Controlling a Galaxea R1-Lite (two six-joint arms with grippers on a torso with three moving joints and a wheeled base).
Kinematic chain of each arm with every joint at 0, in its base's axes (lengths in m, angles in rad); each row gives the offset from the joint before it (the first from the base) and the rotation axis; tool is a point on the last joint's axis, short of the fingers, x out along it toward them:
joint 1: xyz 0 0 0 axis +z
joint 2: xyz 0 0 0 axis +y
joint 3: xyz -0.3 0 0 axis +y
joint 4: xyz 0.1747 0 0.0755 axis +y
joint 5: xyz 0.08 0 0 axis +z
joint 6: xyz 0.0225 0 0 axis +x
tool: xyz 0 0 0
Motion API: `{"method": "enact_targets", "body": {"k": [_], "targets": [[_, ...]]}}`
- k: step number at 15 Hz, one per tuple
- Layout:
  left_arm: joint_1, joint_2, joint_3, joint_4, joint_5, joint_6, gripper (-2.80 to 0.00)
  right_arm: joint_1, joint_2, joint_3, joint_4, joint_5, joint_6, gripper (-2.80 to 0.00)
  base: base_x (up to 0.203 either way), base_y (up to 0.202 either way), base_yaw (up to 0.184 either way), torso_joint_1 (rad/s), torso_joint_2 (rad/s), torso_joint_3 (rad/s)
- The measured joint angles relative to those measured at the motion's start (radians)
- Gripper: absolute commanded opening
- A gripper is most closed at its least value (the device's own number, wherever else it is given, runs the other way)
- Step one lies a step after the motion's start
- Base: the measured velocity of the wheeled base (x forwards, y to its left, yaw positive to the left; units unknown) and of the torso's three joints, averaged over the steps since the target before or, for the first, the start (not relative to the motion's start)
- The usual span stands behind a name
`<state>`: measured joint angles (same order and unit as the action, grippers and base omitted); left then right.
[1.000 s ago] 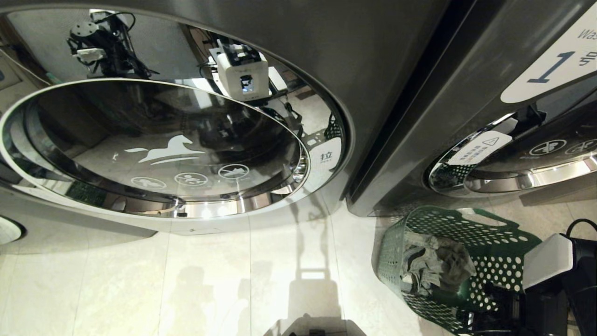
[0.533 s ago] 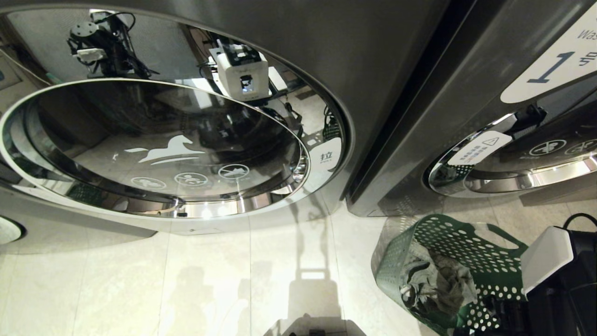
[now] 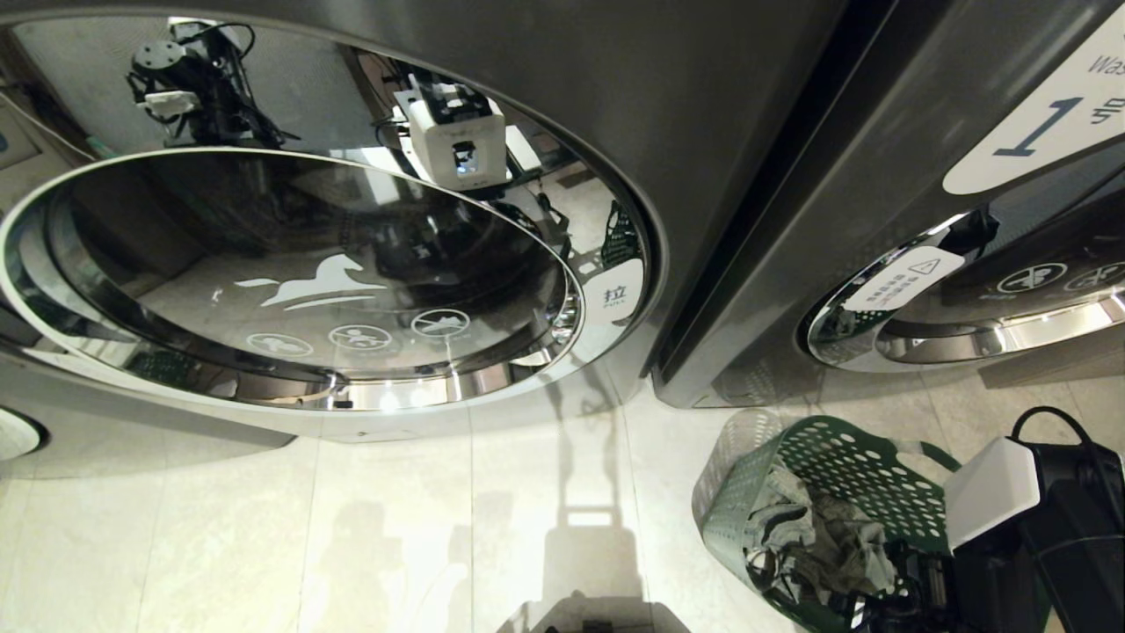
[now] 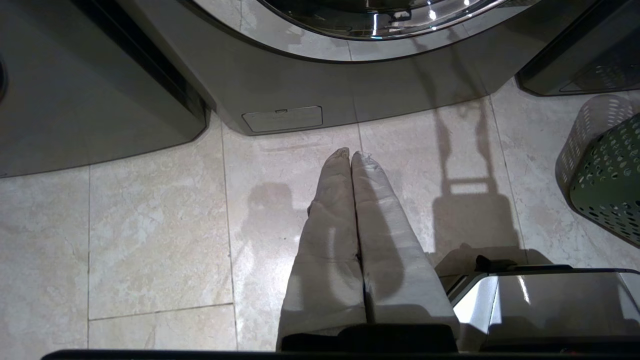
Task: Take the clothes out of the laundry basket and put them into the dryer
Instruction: Take the clothes out of the basket
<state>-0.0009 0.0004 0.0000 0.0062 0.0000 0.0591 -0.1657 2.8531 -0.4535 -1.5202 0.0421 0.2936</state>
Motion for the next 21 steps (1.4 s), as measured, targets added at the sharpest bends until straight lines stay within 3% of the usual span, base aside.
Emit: {"method": "enact_targets", "body": {"k": [8, 12, 16, 19, 20, 21], "targets": [[0.0, 0.0, 0.0, 0.0, 0.0, 0.0, -2.8, -0.053, 0.156, -0.33, 0.0, 0.009, -0.035, 0.0, 0.0, 0.0, 0.0, 0.0, 0.0, 0.0], [0.0, 0.0, 0.0, 0.0, 0.0, 0.0, -2.8, -0.055, 0.196, -0.465, 0.014, 0.104, -0.106, 0.0, 0.0, 0.0, 0.0, 0.0, 0.0, 0.0], [0.0, 0.0, 0.0, 0.0, 0.0, 0.0, -2.8, -0.055, 0.208, -0.668, 0.204, 0.106, -0.11, 0.0, 0.0, 0.0, 0.0, 0.0, 0.0, 0.0], [0.0, 0.0, 0.0, 0.0, 0.0, 0.0, -2.8, -0.054, 0.212, -0.736, 0.328, 0.11, -0.131, 0.0, 0.0, 0.0, 0.0, 0.0, 0.0, 0.0], [0.0, 0.0, 0.0, 0.0, 0.0, 0.0, -2.8, -0.054, 0.212, -0.743, 0.337, 0.11, -0.134, -0.86, 0.0, 0.0, 0.0, 0.0, 0.0, 0.0], [0.0, 0.0, 0.0, 0.0, 0.0, 0.0, -2.8, -0.054, 0.213, -0.746, 0.338, 0.111, -0.135, -2.8, 0.0, 0.0, 0.0, 0.0, 0.0, 0.0]]}}
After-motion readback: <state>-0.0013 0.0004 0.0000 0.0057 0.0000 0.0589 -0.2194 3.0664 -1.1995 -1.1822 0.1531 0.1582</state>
